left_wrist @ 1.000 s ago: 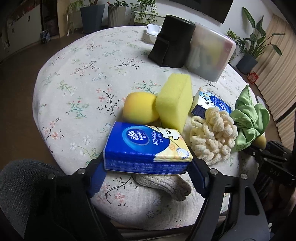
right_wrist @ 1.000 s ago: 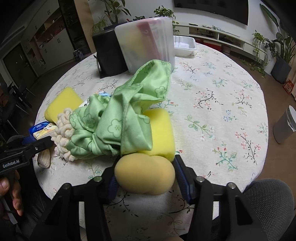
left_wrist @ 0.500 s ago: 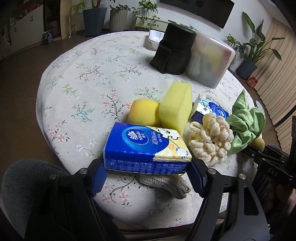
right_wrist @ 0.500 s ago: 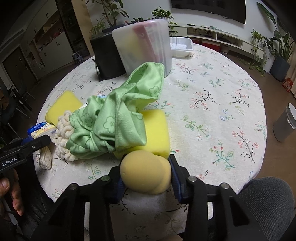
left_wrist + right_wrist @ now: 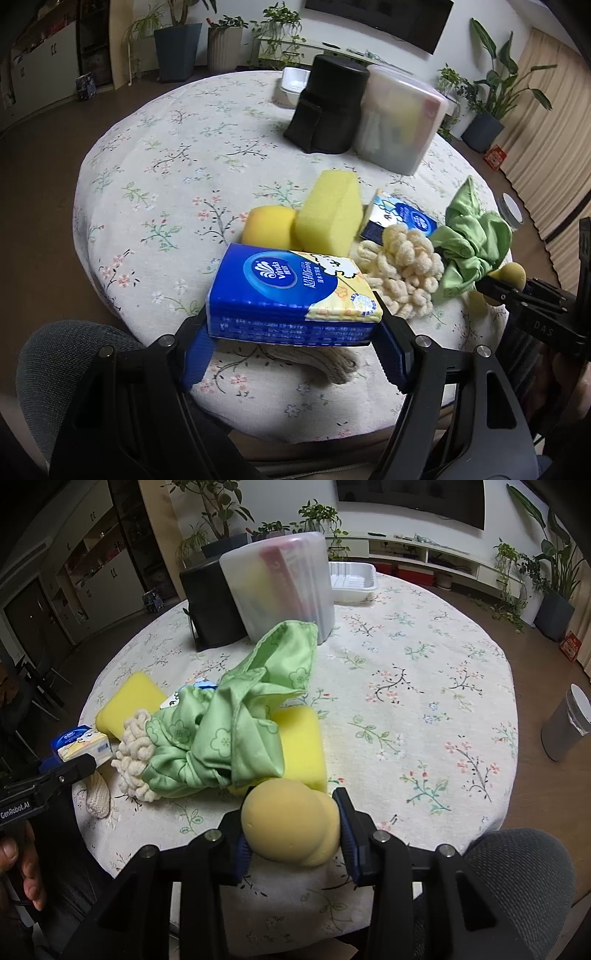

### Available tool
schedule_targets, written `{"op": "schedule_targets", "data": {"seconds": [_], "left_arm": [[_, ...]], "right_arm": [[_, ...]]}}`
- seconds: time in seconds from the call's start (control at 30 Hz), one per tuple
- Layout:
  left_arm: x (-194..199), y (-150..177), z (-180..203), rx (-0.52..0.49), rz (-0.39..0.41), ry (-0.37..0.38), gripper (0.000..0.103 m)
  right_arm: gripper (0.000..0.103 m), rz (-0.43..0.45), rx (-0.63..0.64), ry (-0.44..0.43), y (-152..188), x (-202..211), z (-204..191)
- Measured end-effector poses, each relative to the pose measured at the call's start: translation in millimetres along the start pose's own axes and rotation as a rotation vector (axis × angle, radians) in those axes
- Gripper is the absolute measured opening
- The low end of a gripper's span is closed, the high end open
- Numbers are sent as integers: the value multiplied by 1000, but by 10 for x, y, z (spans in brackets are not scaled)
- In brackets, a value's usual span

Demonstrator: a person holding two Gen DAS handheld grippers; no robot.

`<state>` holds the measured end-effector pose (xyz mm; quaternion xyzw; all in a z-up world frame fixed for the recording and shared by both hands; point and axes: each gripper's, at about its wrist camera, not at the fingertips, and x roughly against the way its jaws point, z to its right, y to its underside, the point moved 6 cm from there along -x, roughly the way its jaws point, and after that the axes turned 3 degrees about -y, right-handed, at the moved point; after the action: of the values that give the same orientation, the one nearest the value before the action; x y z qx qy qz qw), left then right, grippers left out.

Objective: Organize soft objects
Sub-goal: 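Lift and carry the tissue pack and tan sponge over the white tray with both grippers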

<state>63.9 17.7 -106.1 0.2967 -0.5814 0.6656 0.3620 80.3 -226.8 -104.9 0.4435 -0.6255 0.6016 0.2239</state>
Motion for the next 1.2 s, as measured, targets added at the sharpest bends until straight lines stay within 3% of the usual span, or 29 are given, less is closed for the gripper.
{"op": "schedule_targets", "data": {"seconds": [0.3,0.5,0.67,0.83,0.97,1.1,1.2], "left_arm": [[75,-74,13,-18,9,4,72],[197,-427,-31,-57,59,2,72],[230,-1122,-164,-94,124,1,72],[140,-1925,-194,-156,184,-31,73],[-190,-2611,-178,-199,166,-34,73],[-591,-3077,-167,-230,141,-37,73],[-1019,-3390,-124,-261,100,7,73]], "right_arm": [[42,20,-6,15,-58,148,69],[42,54,1,38,-301,293,213],[42,114,13,69,-793,424,481],[42,173,57,95,-1535,428,688],[42,147,92,63,-2127,105,792],[42,104,116,50,-2578,-311,894],[42,66,122,0,-2892,-665,989]]}}
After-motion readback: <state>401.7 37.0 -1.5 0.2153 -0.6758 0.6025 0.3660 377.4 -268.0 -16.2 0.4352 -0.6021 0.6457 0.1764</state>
